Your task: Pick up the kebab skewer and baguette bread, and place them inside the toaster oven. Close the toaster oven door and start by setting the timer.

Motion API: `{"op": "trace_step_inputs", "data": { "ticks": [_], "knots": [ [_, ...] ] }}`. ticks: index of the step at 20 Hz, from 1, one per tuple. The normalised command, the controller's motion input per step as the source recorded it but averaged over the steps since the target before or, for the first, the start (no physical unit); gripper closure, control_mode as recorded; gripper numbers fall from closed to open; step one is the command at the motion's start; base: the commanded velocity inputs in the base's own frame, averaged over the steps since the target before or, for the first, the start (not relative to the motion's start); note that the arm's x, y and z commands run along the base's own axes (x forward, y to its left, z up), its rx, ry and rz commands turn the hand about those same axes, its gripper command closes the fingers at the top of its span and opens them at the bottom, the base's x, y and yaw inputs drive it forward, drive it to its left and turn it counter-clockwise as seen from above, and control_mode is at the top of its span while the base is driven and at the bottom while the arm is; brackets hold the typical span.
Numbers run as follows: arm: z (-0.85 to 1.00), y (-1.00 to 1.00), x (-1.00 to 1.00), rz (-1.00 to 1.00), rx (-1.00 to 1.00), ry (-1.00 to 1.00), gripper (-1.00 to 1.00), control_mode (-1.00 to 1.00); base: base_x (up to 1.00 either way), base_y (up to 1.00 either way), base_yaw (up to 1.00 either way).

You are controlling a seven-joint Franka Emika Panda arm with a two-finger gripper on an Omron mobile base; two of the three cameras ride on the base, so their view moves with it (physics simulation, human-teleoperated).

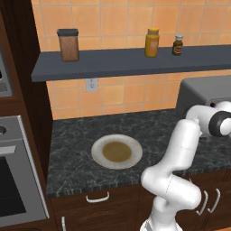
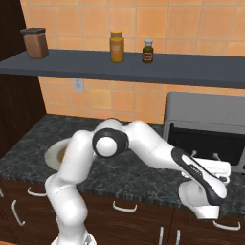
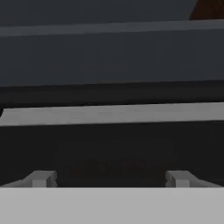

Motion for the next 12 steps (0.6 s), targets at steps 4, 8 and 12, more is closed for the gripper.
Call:
{"op": "trace_step_inputs", "data": {
  "ticks": [4, 8, 12],
  "knots": [
    [0.65, 0.24, -0.67, 0.0, 0.0, 0.0, -1.0, -1.0, 0.0, 0.0, 0.0],
    [0.72, 0.39, -0.39, 0.0, 0.0, 0.01, -1.0, -1.0, 0.0, 0.0, 0.0],
    [0.7, 0.57, -0.22, 0.0, 0.0, 0.0, -1.0, -1.0, 0.0, 0.0, 0.0]
  ]
}}
